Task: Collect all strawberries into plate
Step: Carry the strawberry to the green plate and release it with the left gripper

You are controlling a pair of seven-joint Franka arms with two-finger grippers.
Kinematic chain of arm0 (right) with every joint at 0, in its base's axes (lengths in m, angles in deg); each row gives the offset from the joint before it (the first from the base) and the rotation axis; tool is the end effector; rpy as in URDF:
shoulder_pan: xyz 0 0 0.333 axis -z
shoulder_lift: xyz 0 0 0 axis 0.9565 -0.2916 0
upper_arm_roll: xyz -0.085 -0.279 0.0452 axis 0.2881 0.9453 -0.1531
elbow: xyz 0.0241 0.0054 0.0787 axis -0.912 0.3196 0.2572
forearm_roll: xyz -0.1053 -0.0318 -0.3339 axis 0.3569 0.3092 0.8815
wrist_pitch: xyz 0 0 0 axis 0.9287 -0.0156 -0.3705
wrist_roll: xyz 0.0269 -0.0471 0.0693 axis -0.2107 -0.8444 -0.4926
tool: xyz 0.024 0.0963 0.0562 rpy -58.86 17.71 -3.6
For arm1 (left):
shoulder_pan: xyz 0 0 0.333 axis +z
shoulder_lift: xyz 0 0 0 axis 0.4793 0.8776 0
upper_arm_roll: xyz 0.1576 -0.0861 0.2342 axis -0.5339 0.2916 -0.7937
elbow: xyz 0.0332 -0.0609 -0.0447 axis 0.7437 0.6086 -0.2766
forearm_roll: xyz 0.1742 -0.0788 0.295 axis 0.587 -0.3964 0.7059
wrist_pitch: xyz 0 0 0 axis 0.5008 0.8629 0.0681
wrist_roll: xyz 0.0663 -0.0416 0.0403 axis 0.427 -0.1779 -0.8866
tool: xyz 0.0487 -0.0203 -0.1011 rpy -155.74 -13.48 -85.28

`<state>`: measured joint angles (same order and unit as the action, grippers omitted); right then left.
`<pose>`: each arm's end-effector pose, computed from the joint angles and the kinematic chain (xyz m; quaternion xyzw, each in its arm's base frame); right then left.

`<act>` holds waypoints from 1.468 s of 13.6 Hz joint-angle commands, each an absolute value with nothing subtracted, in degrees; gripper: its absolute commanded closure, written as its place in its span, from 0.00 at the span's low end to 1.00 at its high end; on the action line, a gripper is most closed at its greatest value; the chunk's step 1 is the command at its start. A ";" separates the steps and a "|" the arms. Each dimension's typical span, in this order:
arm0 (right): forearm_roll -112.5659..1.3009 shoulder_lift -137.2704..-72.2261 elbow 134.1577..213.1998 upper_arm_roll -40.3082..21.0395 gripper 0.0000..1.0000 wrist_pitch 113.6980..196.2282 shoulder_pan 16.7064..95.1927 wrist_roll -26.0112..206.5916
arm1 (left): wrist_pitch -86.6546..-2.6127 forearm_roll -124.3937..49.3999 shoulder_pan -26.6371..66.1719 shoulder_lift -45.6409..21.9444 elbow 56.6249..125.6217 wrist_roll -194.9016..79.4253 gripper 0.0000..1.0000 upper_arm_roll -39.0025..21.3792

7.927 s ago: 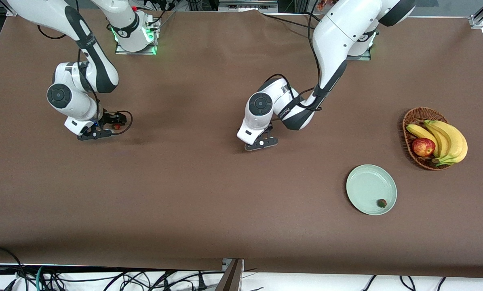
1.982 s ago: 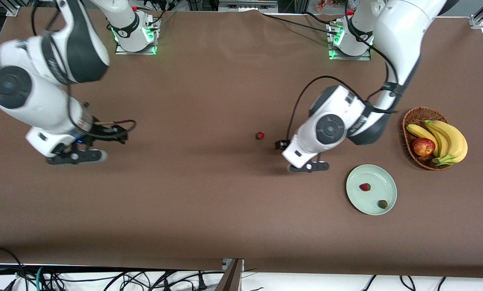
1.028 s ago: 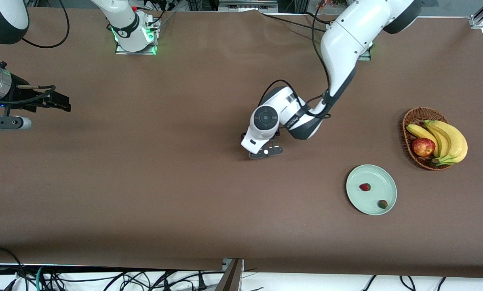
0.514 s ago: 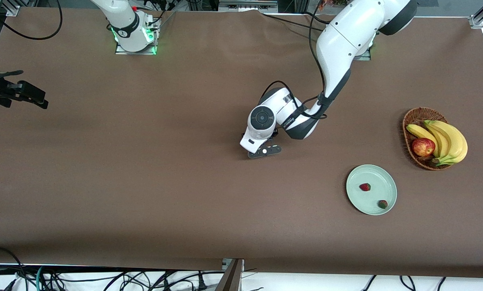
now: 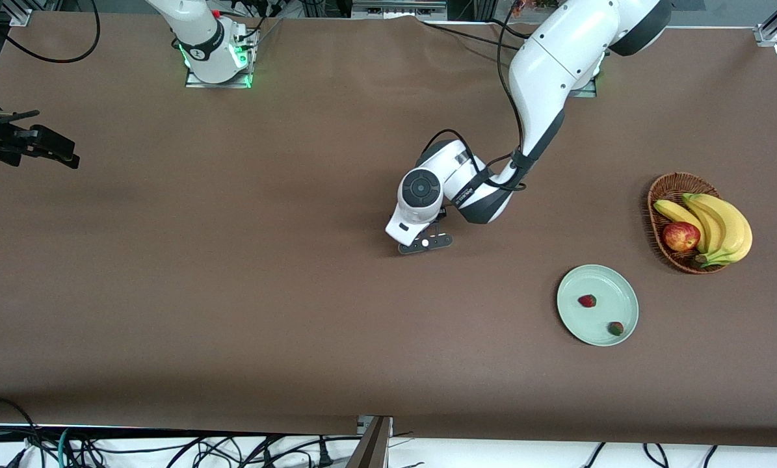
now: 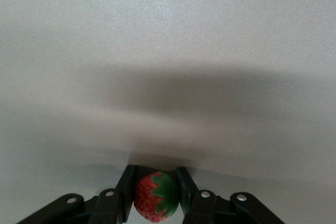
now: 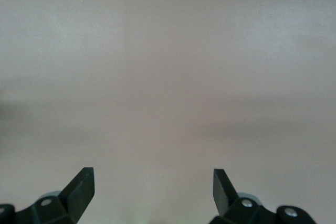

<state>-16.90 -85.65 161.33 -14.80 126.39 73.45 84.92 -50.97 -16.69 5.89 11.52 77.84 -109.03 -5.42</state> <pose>0.5277 -0.0101 0.5781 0.9992 -0.0094 -0.0356 0.0157 0.4920 -0.4192 0.1775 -0.9901 -0.1019 0.0950 0.0164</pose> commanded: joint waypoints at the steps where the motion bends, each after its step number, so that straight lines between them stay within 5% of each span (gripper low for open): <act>1: -17.64 -85.50 161.58 -14.56 0.00 126.09 73.31 85.78 | -50.43 -14.88 6.75 10.61 78.34 -108.68 1.00 -5.69; 9: -17.82 -85.77 161.58 -14.64 0.00 126.53 73.31 87.54 | -42.97 -14.88 16.84 4.28 77.63 -91.05 1.00 -5.52; 20: -17.82 -85.94 161.32 -14.73 0.00 126.62 73.22 87.54 | -43.49 -7.50 38.29 3.22 77.37 -52.90 1.00 -5.69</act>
